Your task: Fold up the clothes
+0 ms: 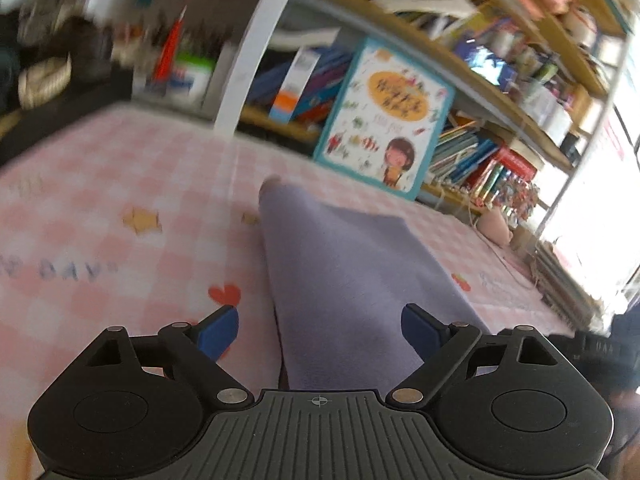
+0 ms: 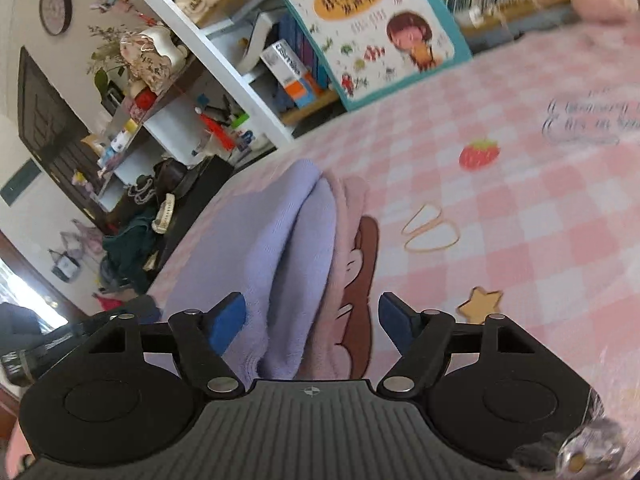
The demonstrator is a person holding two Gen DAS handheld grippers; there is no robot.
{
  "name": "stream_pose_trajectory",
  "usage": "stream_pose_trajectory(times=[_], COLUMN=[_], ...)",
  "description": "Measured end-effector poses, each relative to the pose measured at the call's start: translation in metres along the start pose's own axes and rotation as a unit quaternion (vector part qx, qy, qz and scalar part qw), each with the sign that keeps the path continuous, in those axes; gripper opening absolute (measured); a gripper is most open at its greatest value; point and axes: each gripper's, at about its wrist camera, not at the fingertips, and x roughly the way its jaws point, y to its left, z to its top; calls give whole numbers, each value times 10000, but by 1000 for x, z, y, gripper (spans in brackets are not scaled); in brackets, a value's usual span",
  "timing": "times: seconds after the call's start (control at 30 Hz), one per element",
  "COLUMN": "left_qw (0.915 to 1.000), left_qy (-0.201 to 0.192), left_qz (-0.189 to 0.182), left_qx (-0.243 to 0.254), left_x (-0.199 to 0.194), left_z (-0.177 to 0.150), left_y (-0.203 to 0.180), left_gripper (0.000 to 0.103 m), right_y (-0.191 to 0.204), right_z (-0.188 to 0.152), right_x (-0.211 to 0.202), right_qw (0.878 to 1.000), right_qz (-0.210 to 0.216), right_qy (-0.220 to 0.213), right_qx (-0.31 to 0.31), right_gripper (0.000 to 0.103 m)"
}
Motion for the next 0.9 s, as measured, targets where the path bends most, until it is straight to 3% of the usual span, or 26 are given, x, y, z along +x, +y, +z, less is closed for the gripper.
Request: stream_pose_trajectory(times=[0.1,0.2,0.33,0.5,0.7,0.9], left_qw=[9995,9980,9945,9949,9943,9892], left_qy=[145,290,483,591,731,840], left_qz=[-120,-239,-398,-466,-610,-835], left_qx=[-252,-504,-839,-669,-476,-868], left_x=[9,18,30,21,13,22], left_z=[0,0,-1,-2,-8,-8], left_y=[6,12,19,10,1,18], left_gripper=[89,78,69,66,66,73], right_y=[2,5,13,36,48,19], right_z=[0,0,-4,-17,-30,-22], right_x=[10,19,25,6,-11,1], right_qw=[9999,9995,9995,9958,9900,9984], right_qz=[62,208,164,18,-233,76], right_qy=[128,225,244,18,115,354], right_qx=[68,79,-100,-916,-1389,-430], right_gripper=[71,69,45,35,37,61])
